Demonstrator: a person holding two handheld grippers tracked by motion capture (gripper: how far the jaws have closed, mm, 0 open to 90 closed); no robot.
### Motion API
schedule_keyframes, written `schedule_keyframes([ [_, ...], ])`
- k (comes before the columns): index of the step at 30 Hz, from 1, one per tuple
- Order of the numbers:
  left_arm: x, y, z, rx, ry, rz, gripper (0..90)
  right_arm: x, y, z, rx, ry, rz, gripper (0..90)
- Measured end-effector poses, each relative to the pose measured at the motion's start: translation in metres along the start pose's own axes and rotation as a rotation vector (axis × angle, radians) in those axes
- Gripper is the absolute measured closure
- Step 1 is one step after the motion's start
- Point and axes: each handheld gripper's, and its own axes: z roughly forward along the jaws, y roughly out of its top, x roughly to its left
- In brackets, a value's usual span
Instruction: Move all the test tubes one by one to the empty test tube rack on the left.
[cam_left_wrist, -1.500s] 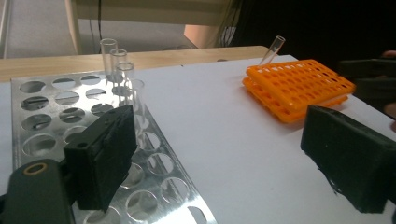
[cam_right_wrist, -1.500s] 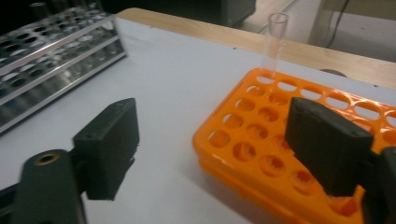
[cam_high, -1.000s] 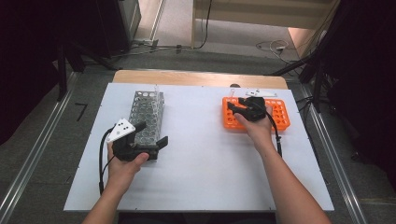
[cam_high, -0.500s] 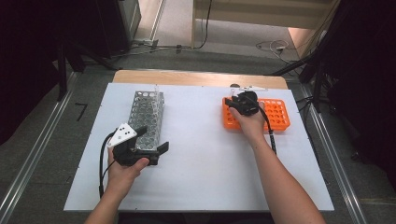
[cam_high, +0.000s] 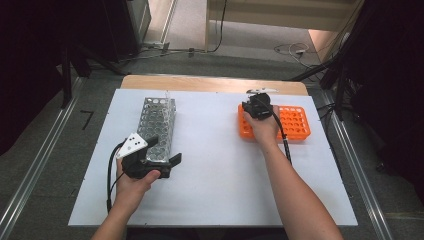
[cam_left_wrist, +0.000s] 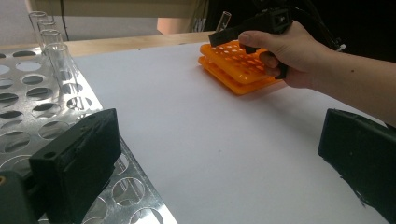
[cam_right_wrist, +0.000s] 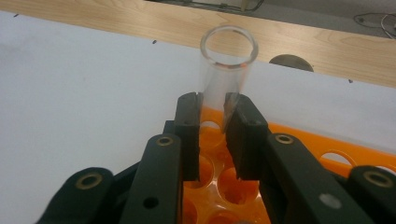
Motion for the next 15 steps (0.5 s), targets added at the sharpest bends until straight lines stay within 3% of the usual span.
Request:
schedule_keyframes([
  [6, 0.002, 0.0, -0.001, -0.004, 0.004, -0.003, 0.0, 0.001, -0.002, -0.005, -0.056, 0.002, -0.003, 74.1],
  [15, 0.0, 0.0, 0.002, -0.004, 0.005, 0.001, 0.0, -0.006, -0.006, -0.028, -0.159, 0.059, -0.005, 74.2],
])
